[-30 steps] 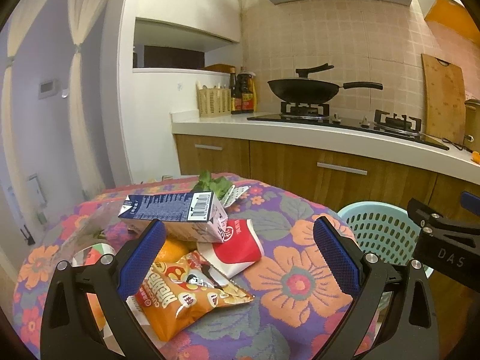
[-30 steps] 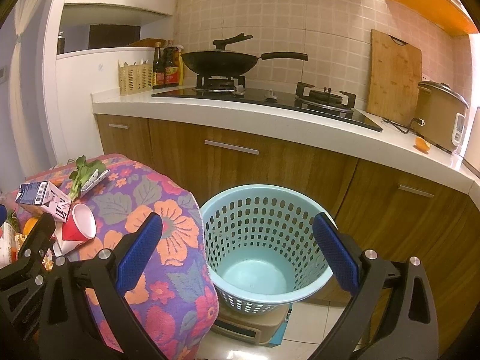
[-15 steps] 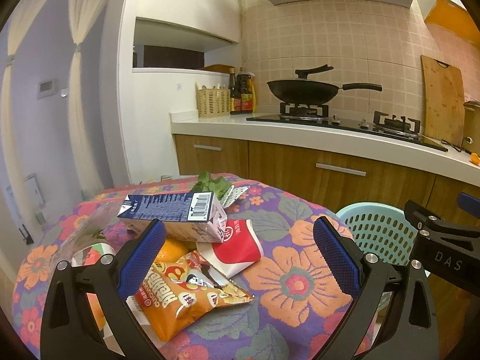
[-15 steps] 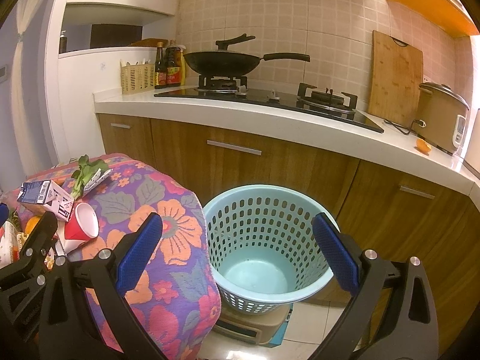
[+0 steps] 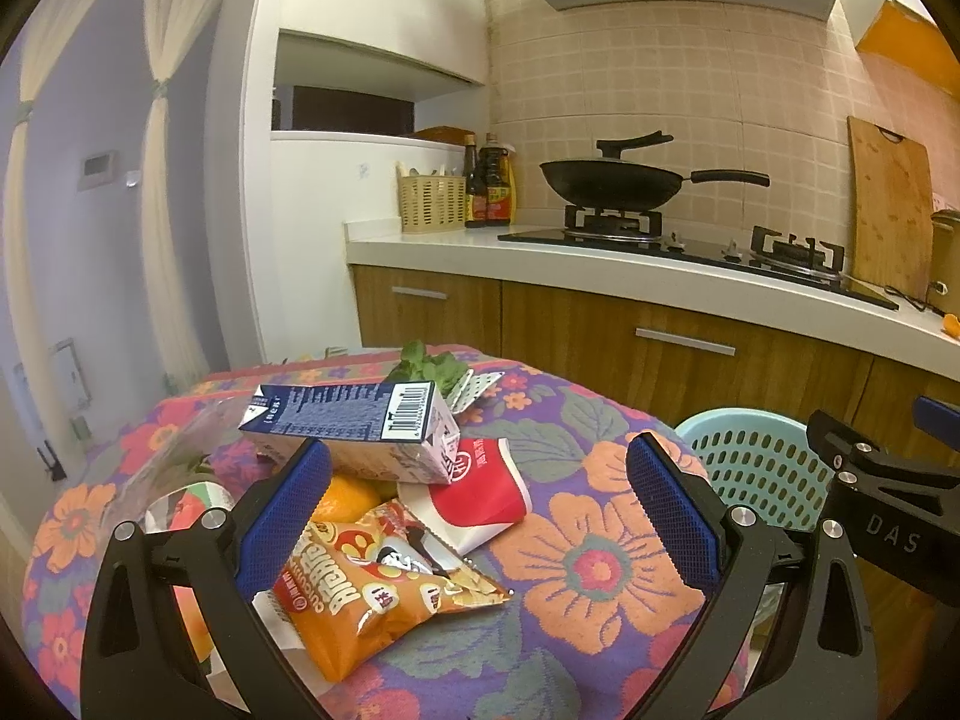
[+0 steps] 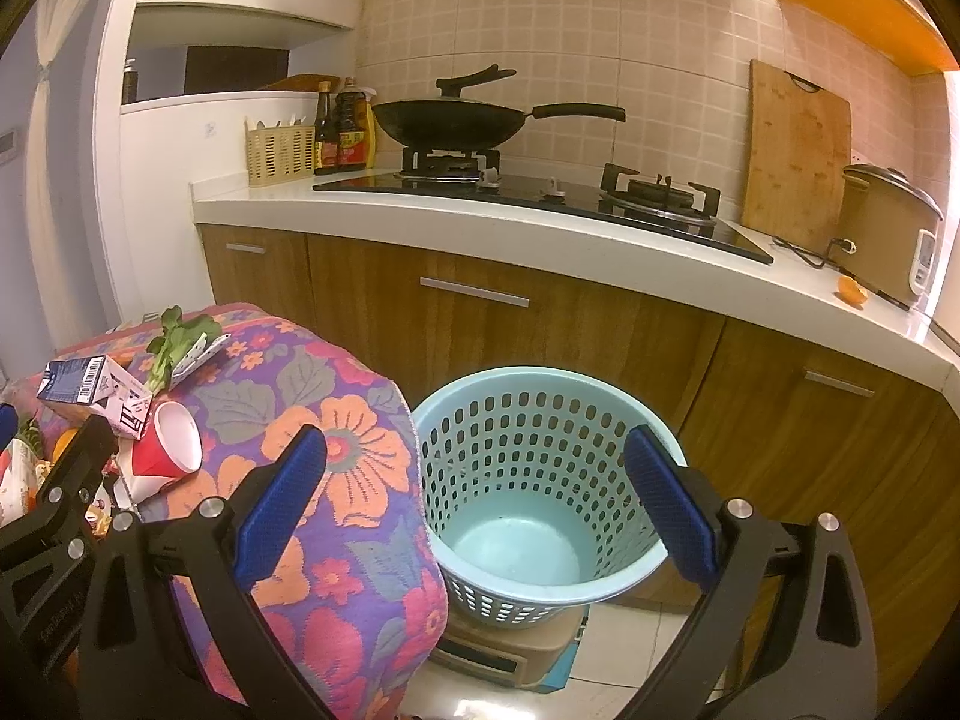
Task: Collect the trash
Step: 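Grasp the clear plastic wrapper with the left tool while the right tool grasps the orange snack bag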
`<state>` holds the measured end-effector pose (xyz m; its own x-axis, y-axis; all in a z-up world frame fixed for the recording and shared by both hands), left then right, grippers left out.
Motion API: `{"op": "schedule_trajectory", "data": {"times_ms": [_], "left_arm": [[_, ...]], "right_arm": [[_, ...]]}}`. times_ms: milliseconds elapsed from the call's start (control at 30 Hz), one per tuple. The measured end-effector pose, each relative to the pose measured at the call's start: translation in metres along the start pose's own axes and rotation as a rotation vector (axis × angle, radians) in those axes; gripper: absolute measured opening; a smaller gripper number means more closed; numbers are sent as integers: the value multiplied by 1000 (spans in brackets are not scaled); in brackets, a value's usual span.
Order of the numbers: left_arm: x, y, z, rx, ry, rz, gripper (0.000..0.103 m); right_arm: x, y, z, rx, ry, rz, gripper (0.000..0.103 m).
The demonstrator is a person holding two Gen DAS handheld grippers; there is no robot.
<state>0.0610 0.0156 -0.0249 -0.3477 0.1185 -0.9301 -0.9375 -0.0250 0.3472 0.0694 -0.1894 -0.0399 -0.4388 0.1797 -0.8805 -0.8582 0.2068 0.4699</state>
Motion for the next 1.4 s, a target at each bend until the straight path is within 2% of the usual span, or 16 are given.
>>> {"op": "schedule_trajectory", "data": {"times_ms": [133,233,533,700,867,933,1000,1100,1267,1400], "left_arm": [[4,6,-1,-22,-27,15,95],[11,19,7,-107,-52,38,95],[34,55,85,-264,117,147,95],[36,65,143,-293,193,178,95],[50,54,186,-197,173,208,95],[58,47,197,-150,147,227,94],[68,39,204,-96,115,266,93],[77,31,207,-59,51,298,92],[84,4,207,-90,-93,365,80],[79,-6,204,-75,-125,360,72]], "right_arm": [[0,0,3,-20,3,-1,93],[-2,2,8,-43,10,-12,91],[5,8,57,-176,84,6,77],[7,12,96,-313,132,31,73],[8,7,142,-486,197,78,73],[9,2,155,-527,225,103,73],[10,-3,163,-543,252,120,73],[14,-7,171,-556,285,132,73],[23,-15,176,-555,309,169,73],[29,-20,179,-555,321,194,73]]}}
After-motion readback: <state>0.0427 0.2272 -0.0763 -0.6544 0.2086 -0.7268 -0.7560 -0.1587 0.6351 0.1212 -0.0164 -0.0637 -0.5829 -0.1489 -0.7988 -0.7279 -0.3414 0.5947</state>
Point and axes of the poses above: each gripper's, at about its wrist camera, not at the fingertips, and y roughly against the way its jaws point, z to its left, x to its underside, the point moved 7 cm from there along -y, roughly the way its jaws point, and after that the axes turned 6 degrees about -y, right-handed, at the moved point
